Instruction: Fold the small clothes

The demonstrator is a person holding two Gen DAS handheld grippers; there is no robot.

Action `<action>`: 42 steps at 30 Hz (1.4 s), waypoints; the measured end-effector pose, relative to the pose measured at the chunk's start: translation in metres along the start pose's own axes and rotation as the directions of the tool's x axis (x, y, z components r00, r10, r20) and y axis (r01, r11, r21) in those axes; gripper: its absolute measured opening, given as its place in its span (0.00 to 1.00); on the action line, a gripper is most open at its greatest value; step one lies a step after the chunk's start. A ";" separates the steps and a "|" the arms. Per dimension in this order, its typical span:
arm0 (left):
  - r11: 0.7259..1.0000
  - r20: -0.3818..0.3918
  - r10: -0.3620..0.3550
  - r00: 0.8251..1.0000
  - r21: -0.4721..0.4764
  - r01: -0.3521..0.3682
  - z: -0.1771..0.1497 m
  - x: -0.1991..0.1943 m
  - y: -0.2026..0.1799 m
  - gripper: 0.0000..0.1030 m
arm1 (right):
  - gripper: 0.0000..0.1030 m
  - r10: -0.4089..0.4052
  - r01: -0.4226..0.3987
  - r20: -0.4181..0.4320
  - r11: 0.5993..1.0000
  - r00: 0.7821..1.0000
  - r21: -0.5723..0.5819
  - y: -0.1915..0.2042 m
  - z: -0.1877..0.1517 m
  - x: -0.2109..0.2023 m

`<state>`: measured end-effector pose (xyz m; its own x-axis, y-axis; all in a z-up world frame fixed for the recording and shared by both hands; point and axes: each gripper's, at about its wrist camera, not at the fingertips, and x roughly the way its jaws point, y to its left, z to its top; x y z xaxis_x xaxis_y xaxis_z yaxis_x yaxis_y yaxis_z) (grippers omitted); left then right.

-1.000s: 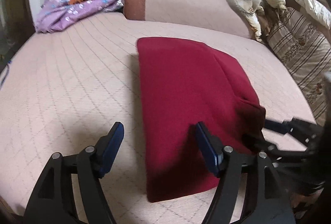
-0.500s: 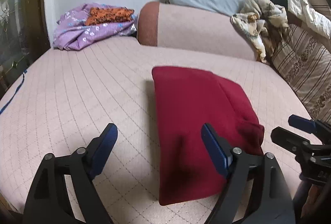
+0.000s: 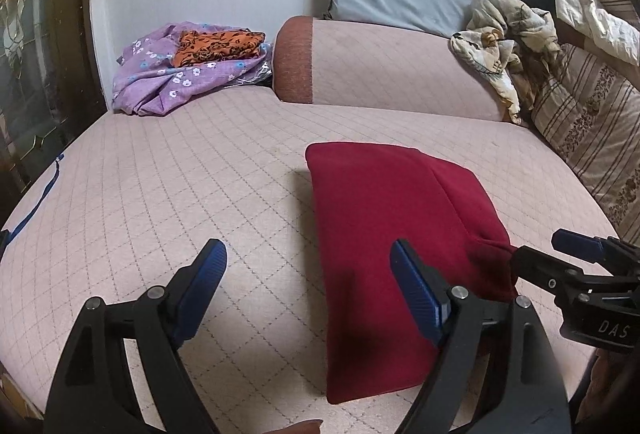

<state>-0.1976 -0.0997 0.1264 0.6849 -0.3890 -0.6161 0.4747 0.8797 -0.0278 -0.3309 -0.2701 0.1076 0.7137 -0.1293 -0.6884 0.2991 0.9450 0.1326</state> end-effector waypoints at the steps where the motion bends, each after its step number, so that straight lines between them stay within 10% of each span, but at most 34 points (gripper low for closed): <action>1: 1.000 -0.003 0.001 1.000 -0.003 -0.001 0.000 0.000 0.001 0.82 | 0.79 -0.001 0.001 0.002 1.000 1.000 0.000 0.000 0.000 0.000; 42: 0.999 -0.020 0.034 0.999 0.028 -0.033 -0.003 0.011 -0.002 0.82 | 0.81 0.015 -0.015 -0.054 1.000 0.998 -0.003 0.002 -0.001 0.022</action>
<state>-0.1930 -0.1052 0.1178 0.6891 -0.3536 -0.6325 0.4670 0.8842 0.0145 -0.3151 -0.2710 0.0920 0.6828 -0.0992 -0.7239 0.2865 0.9477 0.1404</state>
